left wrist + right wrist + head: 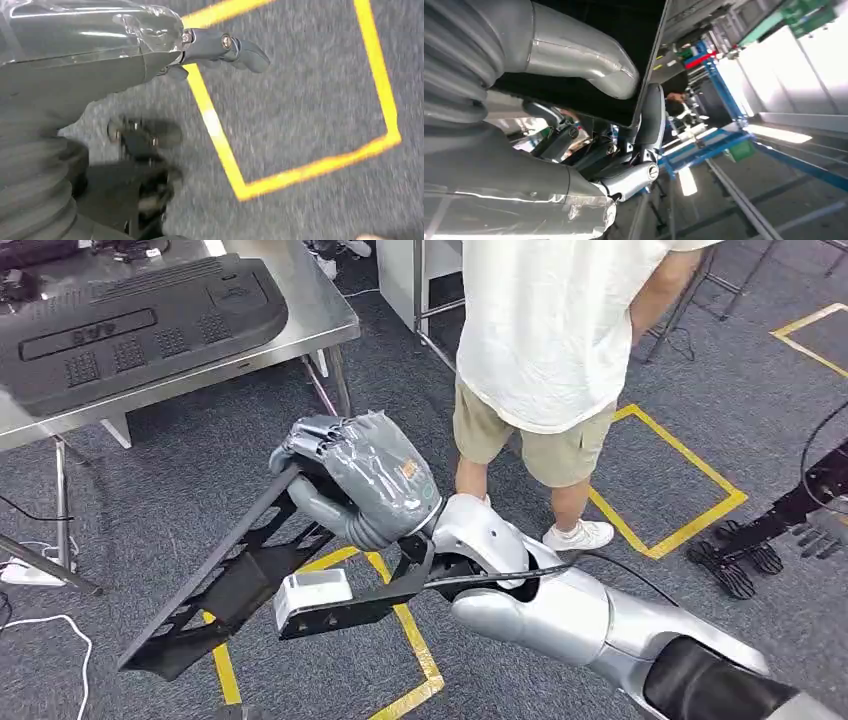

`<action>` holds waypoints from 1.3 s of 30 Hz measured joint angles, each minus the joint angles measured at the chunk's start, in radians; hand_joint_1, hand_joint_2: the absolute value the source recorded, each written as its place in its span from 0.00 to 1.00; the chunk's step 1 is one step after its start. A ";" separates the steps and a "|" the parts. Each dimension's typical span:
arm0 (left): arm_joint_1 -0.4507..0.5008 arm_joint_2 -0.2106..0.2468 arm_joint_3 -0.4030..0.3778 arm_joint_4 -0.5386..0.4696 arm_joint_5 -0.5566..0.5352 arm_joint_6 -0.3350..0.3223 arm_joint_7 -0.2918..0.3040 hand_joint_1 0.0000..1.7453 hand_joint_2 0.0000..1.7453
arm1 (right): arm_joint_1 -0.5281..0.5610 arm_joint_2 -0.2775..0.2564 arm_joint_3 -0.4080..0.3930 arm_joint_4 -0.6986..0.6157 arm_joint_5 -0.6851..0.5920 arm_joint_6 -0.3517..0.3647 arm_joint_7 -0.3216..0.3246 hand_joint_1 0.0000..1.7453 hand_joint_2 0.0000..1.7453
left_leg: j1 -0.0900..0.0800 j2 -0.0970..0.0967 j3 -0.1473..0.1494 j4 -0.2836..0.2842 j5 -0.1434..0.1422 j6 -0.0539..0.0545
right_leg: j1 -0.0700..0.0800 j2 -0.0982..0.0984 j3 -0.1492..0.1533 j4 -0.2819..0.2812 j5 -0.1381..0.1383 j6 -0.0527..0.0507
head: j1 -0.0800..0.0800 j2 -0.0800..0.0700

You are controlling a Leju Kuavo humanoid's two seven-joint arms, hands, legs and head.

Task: Take the parts from the cabinet and place them on the table.

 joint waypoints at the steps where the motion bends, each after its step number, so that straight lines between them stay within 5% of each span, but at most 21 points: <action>1: 0.000 0.002 0.000 0.000 0.000 -0.002 -0.001 0.00 1.00 | -0.001 0.002 0.000 0.000 0.001 -0.001 0.000 1.00 1.00 | 0.001 0.008 0.002 0.007 -0.006 -0.004 | -0.010 -0.016 0.007 -0.011 0.004 -0.005 | 0.001 0.000; 3: -0.003 0.002 0.000 0.000 0.000 -0.003 -0.004 0.00 1.00 | -0.002 0.004 0.002 0.000 0.001 -0.002 -0.003 1.00 1.00 | -0.006 0.093 -0.036 0.094 -0.059 -0.021 | -0.008 -0.042 0.018 -0.015 0.001 -0.011 | -0.013 0.000; 6: -0.001 0.002 0.000 0.000 0.000 -0.007 -0.006 0.00 1.00 | 0.001 0.004 0.006 0.002 0.001 -0.002 -0.003 1.00 1.00 | 0.005 0.118 -0.142 0.297 -0.131 -0.036 | -0.008 -0.081 0.026 -0.015 -0.010 -0.014 | -0.014 0.000; 7: 0.001 0.002 0.000 0.000 0.000 -0.010 -0.009 0.00 1.00 | 0.001 0.004 0.008 0.002 0.001 -0.002 -0.004 1.00 1.00 | 0.009 0.120 -0.146 0.295 -0.115 -0.038 | -0.009 -0.092 0.030 -0.014 -0.013 -0.013 | -0.014 0.000; 9: 0.002 0.003 0.000 0.000 0.000 -0.014 -0.014 0.00 1.00 | 0.000 0.005 0.009 0.003 0.000 -0.002 -0.006 1.00 1.00 | 0.015 0.128 -0.083 0.164 -0.031 -0.042 | -0.013 -0.112 0.041 -0.014 -0.022 -0.007 | -0.014 0.000; 10: 0.002 0.004 0.000 0.000 0.000 -0.014 -0.015 0.00 1.00 | 0.000 0.005 0.010 0.003 0.000 -0.002 -0.006 1.00 1.00 | 0.015 0.146 -0.035 0.067 0.014 -0.044 | -0.015 -0.121 0.048 -0.013 -0.028 -0.002 | -0.014 0.000; 11: 0.001 0.003 0.000 0.000 0.000 -0.016 -0.016 0.00 1.00 | -0.001 0.005 0.010 0.003 -0.001 -0.002 -0.007 1.00 1.00 | 0.012 0.182 -0.008 0.001 0.018 -0.042 | -0.013 -0.130 0.054 -0.013 -0.035 0.006 | -0.015 0.000; 16: 0.004 0.004 0.000 0.000 0.000 -0.020 -0.018 0.00 1.00 | -0.006 0.008 0.013 0.003 -0.002 -0.002 -0.009 1.00 1.00 | 0.005 0.139 -0.002 -0.007 0.016 0.007 | -0.010 -0.148 0.072 -0.023 -0.048 0.037 | -0.015 0.000; 17: 0.003 0.004 0.000 0.000 0.000 -0.020 -0.019 0.00 1.00 | -0.007 0.008 0.013 0.003 -0.002 -0.002 -0.009 1.00 1.00 | 0.007 0.134 0.003 -0.011 0.017 0.013 | -0.012 -0.111 0.069 0.004 -0.066 0.037 | -0.011 0.000; 19: -0.001 0.004 0.000 0.000 0.000 -0.023 -0.019 0.00 1.00 | -0.011 0.008 0.014 0.003 -0.002 -0.005 -0.010 1.00 1.00 | 0.005 0.121 0.003 -0.011 0.015 0.026 | -0.010 -0.072 -0.003 0.143 -0.137 0.033 | -0.005 0.000; 21: 0.001 0.004 0.000 0.000 0.000 -0.027 -0.019 0.00 1.00 | -0.005 0.006 0.015 0.005 -0.004 -0.005 -0.010 1.00 1.00 | -0.002 0.102 0.004 -0.010 0.012 0.030 | -0.006 -0.062 -0.088 0.289 -0.181 0.031 | 0.005 0.000; 23: 0.001 0.004 0.000 0.000 0.000 -0.031 -0.019 0.00 1.00 | -0.003 0.006 0.016 0.008 -0.004 -0.005 -0.010 1.00 1.00 | -0.008 0.079 0.008 -0.009 0.010 0.033 | -0.004 -0.060 -0.097 0.270 -0.130 0.023 | 0.006 0.000; 25: 0.000 0.004 0.000 0.000 -0.002 -0.039 -0.020 0.00 1.00 | -0.004 0.006 0.016 0.009 -0.004 -0.005 -0.010 1.00 1.00 | -0.010 0.054 0.016 -0.007 0.007 0.032 | 0.001 -0.043 -0.029 0.096 -0.021 0.007 | 0.007 0.000; 26: 0.000 0.004 0.000 0.000 -0.003 -0.041 -0.019 0.00 1.00 | -0.005 0.006 0.016 0.009 -0.004 -0.005 -0.010 1.00 1.00 | -0.009 0.046 0.016 -0.006 0.005 0.031 | 0.003 -0.005 -0.004 0.019 0.009 -0.001 | 0.009 0.000; 27: -0.001 0.004 0.000 0.000 -0.005 -0.043 -0.020 0.00 1.00 | -0.005 0.006 0.016 0.010 -0.004 -0.006 -0.011 1.00 1.00 | -0.013 0.040 0.009 -0.003 0.003 0.026 | 0.000 0.023 0.002 0.007 -0.003 -0.001 | 0.003 0.000; 30: 0.001 0.005 0.000 0.000 -0.008 -0.045 -0.019 0.00 1.00 | -0.006 0.005 0.016 0.010 -0.005 -0.006 -0.010 1.00 1.00 | 0.000 0.013 0.002 -0.008 0.008 0.008 | 0.008 0.001 0.007 -0.006 -0.004 -0.002 | 0.005 0.000; 31: 0.000 0.006 0.000 0.000 -0.008 -0.047 -0.019 0.00 1.00 | -0.007 0.007 0.016 0.010 -0.005 -0.006 -0.010 1.00 1.00 | -0.008 0.005 0.001 -0.005 0.005 0.002 | -0.006 -0.009 0.014 -0.019 0.001 -0.007 | 0.004 0.000; 34: -0.003 0.008 0.000 0.000 -0.008 -0.047 -0.020 0.00 1.00 | -0.009 0.007 0.016 0.011 -0.005 -0.008 -0.011 1.00 1.00 | -0.008 0.098 -0.049 0.123 -0.071 -0.014 | -0.006 -0.047 0.030 -0.026 -0.002 -0.017 | -0.009 0.000; 36: -0.003 0.008 0.000 0.000 -0.007 -0.048 -0.020 0.00 1.00 | -0.007 0.007 0.016 0.011 -0.005 -0.008 -0.011 1.00 1.00 | 0.002 0.114 -0.128 0.276 -0.129 -0.025 | -0.006 -0.073 0.034 -0.026 -0.008 -0.019 | -0.010 0.000; 37: -0.001 0.009 0.000 0.000 -0.007 -0.048 -0.020 0.00 1.00 | -0.006 0.007 0.016 0.011 -0.005 -0.008 -0.011 1.00 1.00 | 0.008 0.116 -0.148 0.307 -0.129 -0.030 | -0.008 -0.085 0.036 -0.025 -0.011 -0.017 | -0.010 0.000; 39: 0.000 0.010 0.000 0.000 -0.007 -0.048 -0.020 0.00 1.00 | -0.006 0.007 0.016 0.012 -0.005 -0.008 -0.011 1.00 1.00 | 0.017 0.124 -0.109 0.221 -0.062 -0.038 | -0.012 -0.104 0.044 -0.024 -0.019 -0.011 | -0.010 0.000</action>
